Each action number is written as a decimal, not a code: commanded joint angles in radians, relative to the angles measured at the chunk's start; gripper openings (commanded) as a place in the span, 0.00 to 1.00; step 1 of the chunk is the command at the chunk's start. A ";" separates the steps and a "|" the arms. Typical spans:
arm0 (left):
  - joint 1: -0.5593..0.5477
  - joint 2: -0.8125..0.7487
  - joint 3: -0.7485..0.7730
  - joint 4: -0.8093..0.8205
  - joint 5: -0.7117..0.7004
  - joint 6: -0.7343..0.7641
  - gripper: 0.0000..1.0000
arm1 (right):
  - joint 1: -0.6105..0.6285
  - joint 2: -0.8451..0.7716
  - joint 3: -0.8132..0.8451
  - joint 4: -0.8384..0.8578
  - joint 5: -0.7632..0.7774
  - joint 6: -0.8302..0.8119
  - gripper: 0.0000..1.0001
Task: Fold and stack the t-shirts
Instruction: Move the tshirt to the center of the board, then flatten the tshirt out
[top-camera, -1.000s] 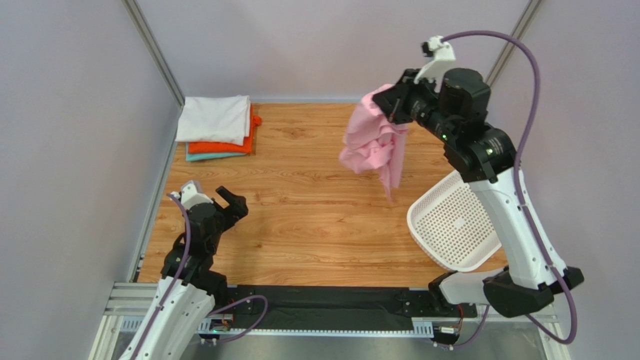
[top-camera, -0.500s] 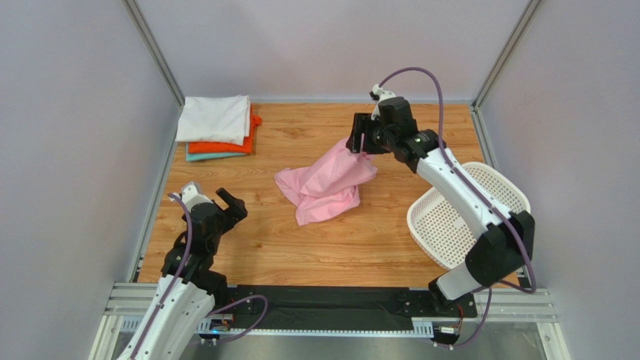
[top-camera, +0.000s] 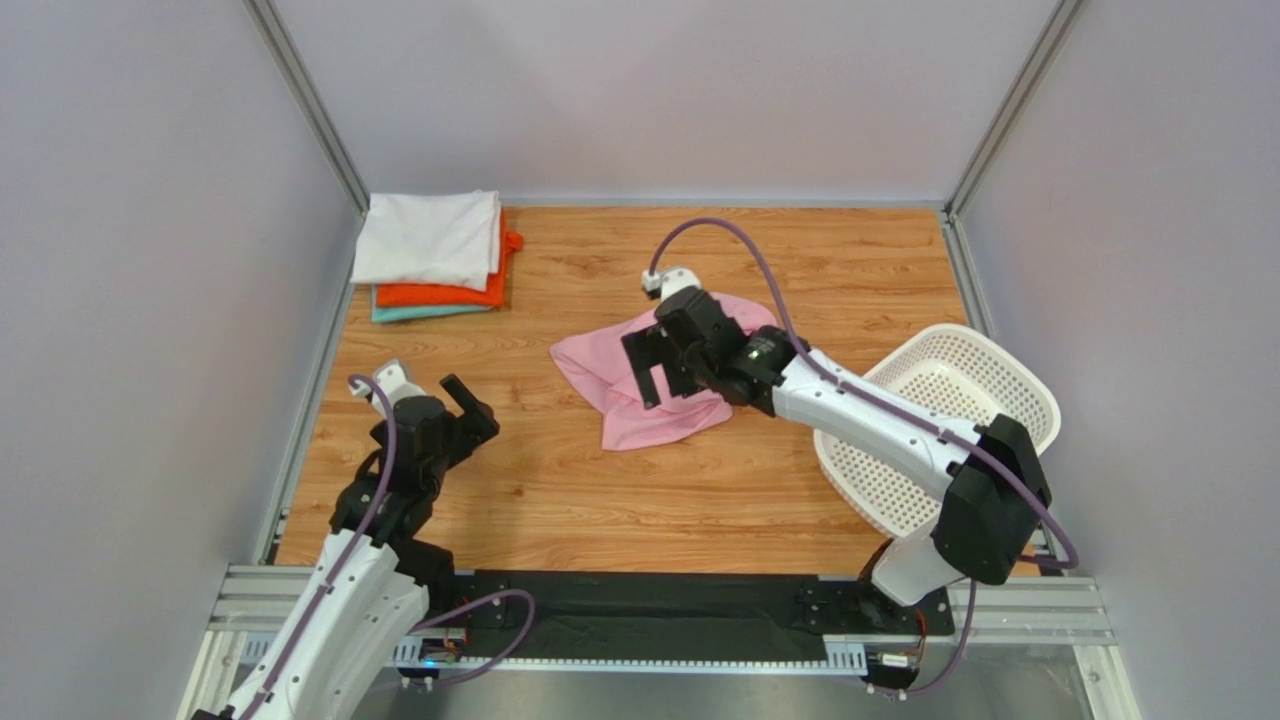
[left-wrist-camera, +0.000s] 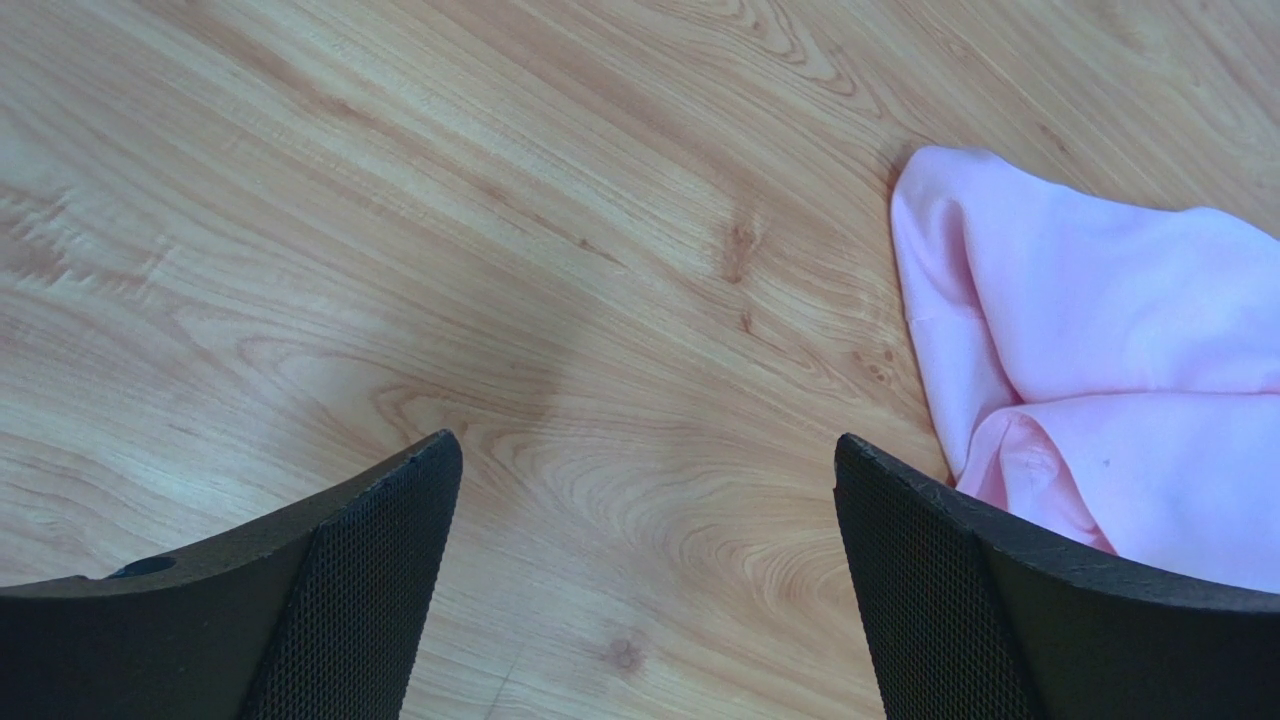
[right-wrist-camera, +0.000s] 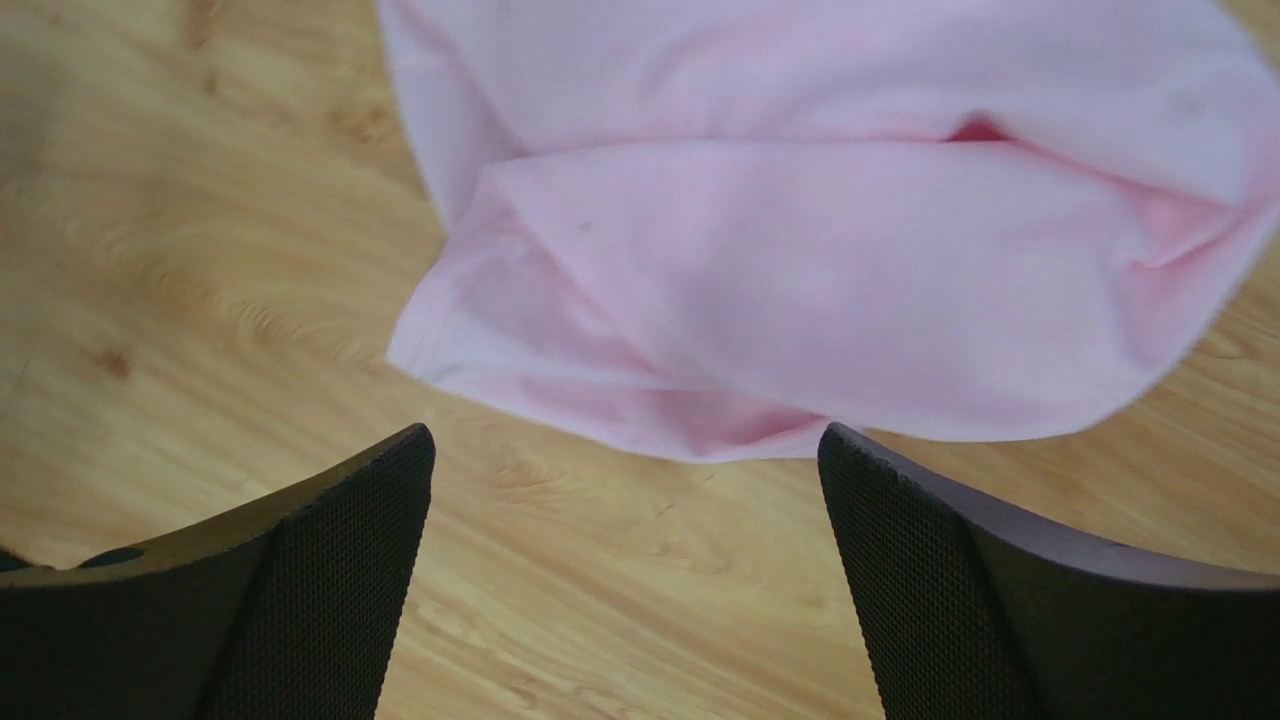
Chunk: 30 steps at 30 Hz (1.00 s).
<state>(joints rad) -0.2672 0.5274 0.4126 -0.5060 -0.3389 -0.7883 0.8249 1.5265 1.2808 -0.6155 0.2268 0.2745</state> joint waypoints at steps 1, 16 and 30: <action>-0.001 0.003 0.042 0.015 0.001 -0.011 1.00 | 0.098 0.052 -0.070 0.112 -0.004 0.115 0.99; -0.001 -0.020 0.037 0.001 0.000 -0.012 1.00 | 0.241 0.411 0.075 0.157 0.123 0.258 0.73; -0.001 -0.018 0.041 -0.002 0.008 -0.005 1.00 | 0.241 0.374 0.083 0.123 0.288 0.259 0.00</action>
<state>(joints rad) -0.2672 0.5140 0.4156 -0.5072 -0.3382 -0.7906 1.0676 1.9896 1.3502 -0.4942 0.4183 0.5407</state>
